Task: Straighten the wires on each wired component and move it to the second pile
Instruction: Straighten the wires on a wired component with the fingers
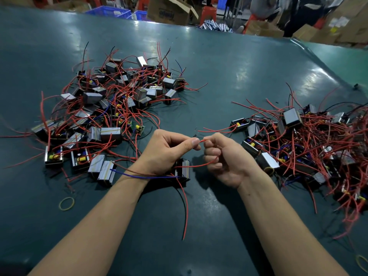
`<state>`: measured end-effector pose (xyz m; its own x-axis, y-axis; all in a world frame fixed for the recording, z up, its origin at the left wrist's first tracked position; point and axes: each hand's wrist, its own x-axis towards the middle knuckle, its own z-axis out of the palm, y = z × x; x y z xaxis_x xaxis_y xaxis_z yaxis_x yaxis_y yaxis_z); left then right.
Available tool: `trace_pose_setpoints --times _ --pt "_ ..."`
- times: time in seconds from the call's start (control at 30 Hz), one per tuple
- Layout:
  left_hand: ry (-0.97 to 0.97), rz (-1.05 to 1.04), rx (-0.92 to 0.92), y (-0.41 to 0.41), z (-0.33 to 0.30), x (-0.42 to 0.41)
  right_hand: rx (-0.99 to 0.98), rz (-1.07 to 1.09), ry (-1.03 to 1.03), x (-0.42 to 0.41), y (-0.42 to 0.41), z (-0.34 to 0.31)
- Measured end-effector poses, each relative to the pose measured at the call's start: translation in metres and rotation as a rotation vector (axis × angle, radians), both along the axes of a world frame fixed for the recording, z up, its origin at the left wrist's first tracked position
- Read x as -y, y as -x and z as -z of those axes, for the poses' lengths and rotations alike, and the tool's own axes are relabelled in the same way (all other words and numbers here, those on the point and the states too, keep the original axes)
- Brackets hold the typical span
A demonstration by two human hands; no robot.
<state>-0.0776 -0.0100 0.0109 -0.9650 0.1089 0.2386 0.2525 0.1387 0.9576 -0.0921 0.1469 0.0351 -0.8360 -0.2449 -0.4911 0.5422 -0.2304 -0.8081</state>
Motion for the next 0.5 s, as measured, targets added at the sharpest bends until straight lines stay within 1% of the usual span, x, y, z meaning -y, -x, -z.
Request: trace_pose_setpoints --times 0.03,0.1,0.13,0.17,0.2,0.27,0.33,0.4,0.5 --pt "0.01 -0.008 -0.011 0.001 0.001 0.0 -0.192 0.031 -0.201 0.0 -0.002 0.003" --pt "0.011 -0.015 -0.024 0.001 0.003 0.0 -0.734 0.105 -0.725 0.0 -0.006 0.012" --pt "0.007 -0.019 -0.02 0.002 0.003 0.0 -0.946 0.145 -0.904 0.0 -0.007 0.017" --pt "0.001 -0.023 -0.014 0.002 0.003 0.0 -1.075 0.167 -0.996 0.001 -0.006 0.021" --pt "-0.005 -0.026 -0.01 0.001 0.002 0.001 -1.148 0.177 -1.047 0.002 -0.005 0.024" --pt "-0.009 -0.031 -0.005 0.0 0.001 0.001 -1.219 0.168 -1.087 0.003 -0.002 0.024" --pt "-0.02 -0.045 -0.007 -0.001 0.001 -0.001 -1.221 0.12 -1.008 0.0 -0.001 0.022" --pt "-0.056 -0.109 -0.005 0.001 0.002 -0.003 -1.13 0.075 -0.863 -0.009 0.001 0.018" --pt "-0.167 -0.277 0.038 0.01 0.004 -0.003 -0.913 0.113 -0.712 -0.021 0.004 0.011"
